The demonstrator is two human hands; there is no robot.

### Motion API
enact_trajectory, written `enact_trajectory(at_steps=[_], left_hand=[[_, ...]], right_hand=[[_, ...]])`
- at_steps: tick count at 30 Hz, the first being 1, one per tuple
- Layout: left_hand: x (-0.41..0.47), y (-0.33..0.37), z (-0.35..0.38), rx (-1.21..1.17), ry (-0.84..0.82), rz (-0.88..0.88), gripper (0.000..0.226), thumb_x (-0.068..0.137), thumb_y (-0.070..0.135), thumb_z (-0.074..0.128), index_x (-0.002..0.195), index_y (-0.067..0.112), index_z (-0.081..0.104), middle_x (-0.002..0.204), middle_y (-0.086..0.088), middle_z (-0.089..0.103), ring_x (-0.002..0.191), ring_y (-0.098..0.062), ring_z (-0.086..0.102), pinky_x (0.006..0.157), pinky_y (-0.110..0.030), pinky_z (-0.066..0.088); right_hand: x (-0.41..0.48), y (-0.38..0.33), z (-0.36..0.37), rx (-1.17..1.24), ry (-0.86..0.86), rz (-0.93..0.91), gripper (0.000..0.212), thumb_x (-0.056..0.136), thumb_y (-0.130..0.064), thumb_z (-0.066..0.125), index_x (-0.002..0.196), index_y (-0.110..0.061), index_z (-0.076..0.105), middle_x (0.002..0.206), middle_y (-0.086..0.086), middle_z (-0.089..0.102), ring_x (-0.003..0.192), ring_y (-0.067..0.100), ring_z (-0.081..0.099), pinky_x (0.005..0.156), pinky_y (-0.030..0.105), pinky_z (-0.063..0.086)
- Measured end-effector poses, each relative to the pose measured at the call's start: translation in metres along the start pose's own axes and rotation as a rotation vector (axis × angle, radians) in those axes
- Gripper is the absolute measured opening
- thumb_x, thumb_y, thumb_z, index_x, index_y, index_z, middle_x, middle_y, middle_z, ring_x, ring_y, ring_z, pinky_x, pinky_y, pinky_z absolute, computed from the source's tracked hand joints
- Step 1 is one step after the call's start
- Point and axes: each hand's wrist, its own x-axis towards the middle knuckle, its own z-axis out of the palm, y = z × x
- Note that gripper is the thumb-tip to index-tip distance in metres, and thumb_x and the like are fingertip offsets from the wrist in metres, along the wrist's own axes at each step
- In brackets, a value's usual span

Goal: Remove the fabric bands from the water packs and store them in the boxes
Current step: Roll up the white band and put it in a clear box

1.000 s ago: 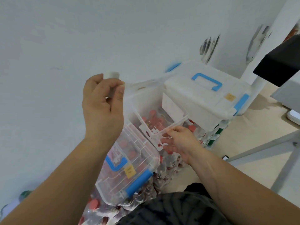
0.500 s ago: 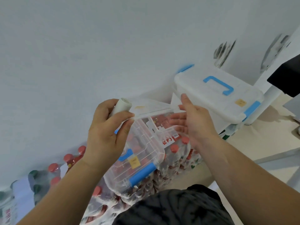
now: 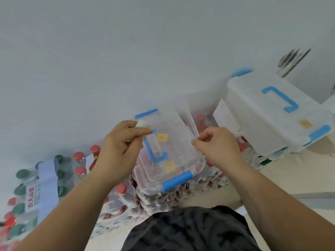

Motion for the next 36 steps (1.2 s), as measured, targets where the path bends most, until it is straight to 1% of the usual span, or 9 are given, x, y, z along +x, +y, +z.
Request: enact_trajectory(at_steps=[5,9,15,20,23,27,31,33,36], left_hand=[[0.007,0.009,0.016,-0.303,-0.055,-0.235,0.038,0.099,0.000,0.051,0.096,0.026,0.078,0.112,0.002,0.072,0.099,-0.019,0.071,0.079,-0.031,0.061],[0.014,0.018,0.025,-0.538,-0.039,-0.435,0.025,0.098,-0.003,0.052,0.092,0.012,0.071,0.113,-0.006,0.071,0.093,-0.029,0.074,0.083,-0.044,0.061],[0.035,0.026,0.034,-0.711,-0.151,-0.420,0.026,0.096,-0.010,0.050,0.092,0.015,0.045,0.119,-0.029,0.063,0.092,-0.035,0.073,0.086,-0.052,0.059],[0.054,0.028,0.046,-0.659,-0.223,-0.403,0.026,0.093,-0.007,0.057,0.091,0.016,0.045,0.119,-0.028,0.063,0.091,-0.031,0.073,0.085,-0.054,0.059],[0.066,0.028,0.060,-0.626,-0.233,-0.377,0.027,0.083,0.003,0.067,0.084,0.022,0.049,0.108,-0.028,0.067,0.091,-0.034,0.070,0.091,-0.056,0.053],[0.085,0.030,0.081,-0.611,-0.296,-0.323,0.027,0.081,0.004,0.069,0.084,0.021,0.048,0.099,-0.026,0.072,0.084,-0.027,0.068,0.080,-0.041,0.051],[0.100,0.030,0.098,-0.366,-0.369,-0.287,0.024,0.088,0.015,0.072,0.102,0.024,0.055,0.095,0.002,0.076,0.083,-0.014,0.069,0.079,-0.035,0.054],[0.107,0.024,0.103,-0.023,-0.344,-0.193,0.036,0.085,0.037,0.074,0.116,0.036,0.055,0.115,0.015,0.068,0.099,-0.009,0.064,0.086,-0.036,0.055],[0.117,0.018,0.103,0.493,-0.340,0.000,0.061,0.084,0.059,0.064,0.138,0.037,0.048,0.142,0.010,0.054,0.126,-0.019,0.049,0.105,-0.041,0.043]], right_hand=[[-0.001,-0.005,0.002,-0.162,-0.019,-0.072,0.020,0.078,-0.047,0.079,0.073,-0.029,0.071,0.072,-0.015,0.069,0.072,0.007,0.067,0.072,0.039,0.061],[-0.001,-0.015,0.001,-0.030,0.010,-0.124,0.020,0.085,-0.049,0.075,0.083,-0.029,0.076,0.075,-0.016,0.070,0.071,0.000,0.063,0.069,0.027,0.054],[0.003,-0.041,0.012,0.414,-0.096,-0.078,0.024,0.086,-0.038,0.078,0.101,-0.020,0.081,0.086,-0.011,0.077,0.081,0.000,0.070,0.074,0.016,0.053],[0.013,-0.040,0.011,0.571,-0.003,-0.002,0.015,0.081,-0.027,0.084,0.088,-0.014,0.080,0.078,-0.001,0.076,0.071,0.006,0.067,0.067,0.025,0.055],[0.019,-0.035,0.003,0.589,0.062,0.028,0.017,0.081,-0.022,0.085,0.088,-0.009,0.077,0.077,0.004,0.075,0.062,0.004,0.063,0.055,0.016,0.047],[0.030,-0.026,-0.009,0.593,0.094,0.098,0.017,0.083,-0.020,0.083,0.091,-0.007,0.075,0.079,0.012,0.078,0.072,0.024,0.076,0.059,0.029,0.059],[0.047,-0.012,-0.021,0.502,0.125,0.115,0.015,0.079,-0.025,0.085,0.083,-0.013,0.076,0.071,0.006,0.077,0.067,0.023,0.076,0.067,0.042,0.064],[0.062,-0.001,-0.023,0.439,0.137,0.156,0.014,0.077,-0.027,0.086,0.079,-0.017,0.076,0.070,0.002,0.077,0.065,0.020,0.076,0.068,0.044,0.064],[0.094,0.013,-0.022,0.325,0.119,0.201,0.016,0.074,-0.032,0.086,0.072,-0.020,0.075,0.069,-0.001,0.076,0.065,0.019,0.075,0.068,0.047,0.064]])
